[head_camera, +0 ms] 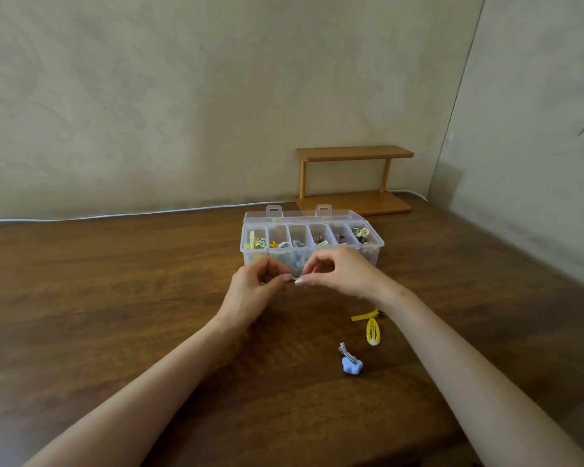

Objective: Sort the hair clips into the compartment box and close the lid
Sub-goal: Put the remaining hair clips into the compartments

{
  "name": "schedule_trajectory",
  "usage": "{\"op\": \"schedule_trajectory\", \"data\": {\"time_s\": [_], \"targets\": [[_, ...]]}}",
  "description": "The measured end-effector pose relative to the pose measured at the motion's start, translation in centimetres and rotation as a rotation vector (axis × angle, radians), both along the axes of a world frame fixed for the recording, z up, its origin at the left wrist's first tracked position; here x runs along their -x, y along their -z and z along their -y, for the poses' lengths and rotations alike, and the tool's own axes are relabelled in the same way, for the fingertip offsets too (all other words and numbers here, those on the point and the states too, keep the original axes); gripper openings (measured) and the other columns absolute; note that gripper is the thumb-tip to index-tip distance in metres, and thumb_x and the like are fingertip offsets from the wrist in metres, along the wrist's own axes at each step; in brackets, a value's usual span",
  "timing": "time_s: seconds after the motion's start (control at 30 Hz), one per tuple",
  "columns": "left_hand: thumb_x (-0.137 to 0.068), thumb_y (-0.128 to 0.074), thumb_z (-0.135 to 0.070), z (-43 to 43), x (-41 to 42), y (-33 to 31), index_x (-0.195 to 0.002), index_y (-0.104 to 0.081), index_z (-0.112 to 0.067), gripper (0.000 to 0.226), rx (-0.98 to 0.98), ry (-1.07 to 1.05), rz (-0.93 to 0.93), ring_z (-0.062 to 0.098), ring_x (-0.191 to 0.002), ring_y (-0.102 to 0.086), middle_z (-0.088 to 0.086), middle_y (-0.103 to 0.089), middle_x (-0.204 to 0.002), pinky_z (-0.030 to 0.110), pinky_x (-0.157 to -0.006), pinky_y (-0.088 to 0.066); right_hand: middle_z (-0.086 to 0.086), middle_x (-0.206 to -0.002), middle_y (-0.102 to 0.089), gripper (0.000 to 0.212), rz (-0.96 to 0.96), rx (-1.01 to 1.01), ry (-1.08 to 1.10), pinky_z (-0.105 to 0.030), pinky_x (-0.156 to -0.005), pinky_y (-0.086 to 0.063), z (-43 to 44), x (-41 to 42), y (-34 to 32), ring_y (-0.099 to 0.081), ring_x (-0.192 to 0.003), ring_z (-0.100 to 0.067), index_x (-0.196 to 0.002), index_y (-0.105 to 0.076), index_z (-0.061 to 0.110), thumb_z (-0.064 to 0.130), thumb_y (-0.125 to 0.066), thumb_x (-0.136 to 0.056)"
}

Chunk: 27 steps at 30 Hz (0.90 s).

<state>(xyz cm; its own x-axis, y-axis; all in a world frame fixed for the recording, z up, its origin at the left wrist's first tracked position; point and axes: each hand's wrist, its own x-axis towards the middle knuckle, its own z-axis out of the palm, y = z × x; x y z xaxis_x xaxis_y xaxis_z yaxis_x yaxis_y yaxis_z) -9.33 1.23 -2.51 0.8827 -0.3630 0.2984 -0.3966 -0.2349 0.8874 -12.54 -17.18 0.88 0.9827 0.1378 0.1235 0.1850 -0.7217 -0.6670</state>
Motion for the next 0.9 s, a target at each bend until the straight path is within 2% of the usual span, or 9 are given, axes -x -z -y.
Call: {"op": "schedule_trajectory", "data": {"time_s": [0.13, 0.23, 0.3, 0.4, 0.53, 0.7, 0.83, 0.9], "targets": [[-0.085, -0.063, -0.015, 0.2, 0.0, 0.0, -0.087, -0.062, -0.018, 0.004, 0.008, -0.004, 0.013, 0.009, -0.081, -0.06, -0.001, -0.064, -0.087, 0.022, -0.069, -0.051, 0.008, -0.081, -0.063, 0.013, 0.032, 0.0, 0.024, -0.02, -0.07, -0.044, -0.1, 0.1, 0.7, -0.058, -0.079, -0.005, -0.085, -0.065, 0.021, 0.032, -0.072, -0.08], [-0.085, -0.062, -0.015, 0.3, 0.0, 0.1, -0.094, -0.06, -0.017, 0.009, 0.024, -0.007, -0.006, 0.013, -0.085, -0.061, 0.001, -0.064, -0.092, 0.024, -0.074, -0.053, 0.004, -0.083, -0.066, 0.013, 0.05, -0.021, 0.076, -0.026, -0.074, -0.048, 0.2, 0.1, 0.4, -0.061, -0.082, -0.01, -0.083, -0.067, 0.018, 0.029, -0.073, -0.08], [-0.086, -0.061, -0.015, 0.2, -0.1, 0.0, -0.098, -0.059, -0.016, 0.012, 0.023, -0.016, -0.044, 0.014, -0.088, -0.06, 0.001, -0.063, -0.096, 0.025, -0.078, -0.053, 0.002, -0.082, -0.067, 0.011, 0.102, -0.072, 0.137, -0.025, -0.072, -0.049, 0.5, -0.3, 0.0, -0.061, -0.079, -0.01, -0.083, -0.068, 0.016, 0.025, -0.072, -0.08], [-0.087, -0.059, -0.017, -0.1, -0.2, 0.1, -0.1, -0.059, -0.015, 0.013, -0.011, -0.003, -0.089, 0.013, -0.089, -0.061, 0.001, -0.065, -0.097, 0.025, -0.079, -0.052, 0.005, -0.083, -0.064, 0.008, 0.222, -0.127, 0.238, -0.019, -0.066, -0.042, 0.6, -1.6, -0.6, -0.057, -0.076, -0.006, -0.087, -0.067, 0.015, 0.018, -0.072, -0.081], [-0.088, -0.058, -0.016, -0.3, -0.4, 0.2, -0.1, -0.059, -0.017, 0.011, -0.056, -0.002, -0.093, 0.008, -0.085, -0.063, -0.001, -0.066, -0.094, 0.021, -0.073, -0.051, -0.001, -0.097, -0.067, 0.013, 0.329, -0.061, 0.343, -0.024, -0.076, -0.049, 0.1, -4.3, -1.5, -0.06, -0.088, -0.012, -0.097, -0.069, 0.013, 0.014, -0.069, -0.084], [-0.089, -0.057, -0.016, -0.4, -0.6, 0.2, -0.095, -0.059, -0.02, 0.007, -0.105, -0.011, -0.068, 0.012, -0.086, -0.063, -0.003, -0.066, -0.092, 0.023, -0.075, -0.053, -0.001, -0.102, -0.069, 0.018, 0.343, 0.037, 0.349, -0.023, -0.073, -0.047, -0.2, -6.9, -1.8, -0.06, -0.091, -0.011, -0.104, -0.069, 0.017, 0.012, -0.061, -0.089], [-0.089, -0.057, -0.016, -0.4, -0.5, 0.2, -0.094, -0.058, -0.021, 0.007, -0.105, 0.003, -0.074, 0.012, -0.087, -0.063, -0.002, -0.067, -0.093, 0.024, -0.077, -0.053, 0.001, -0.103, -0.068, 0.018, 0.355, 0.022, 0.352, -0.025, -0.074, -0.049, 0.3, -6.3, -1.6, -0.059, -0.091, -0.01, -0.104, -0.069, 0.019, 0.013, -0.06, -0.089], [-0.089, -0.057, -0.016, -0.3, -0.4, 0.2, -0.094, -0.059, -0.02, 0.006, -0.115, 0.015, -0.067, 0.011, -0.086, -0.063, -0.002, -0.067, -0.093, 0.023, -0.076, -0.053, 0.001, -0.104, -0.067, 0.017, 0.366, -0.01, 0.337, -0.019, -0.072, -0.047, 0.9, -5.2, -1.5, -0.059, -0.09, -0.01, -0.101, -0.07, 0.017, 0.011, -0.061, -0.088]]}}
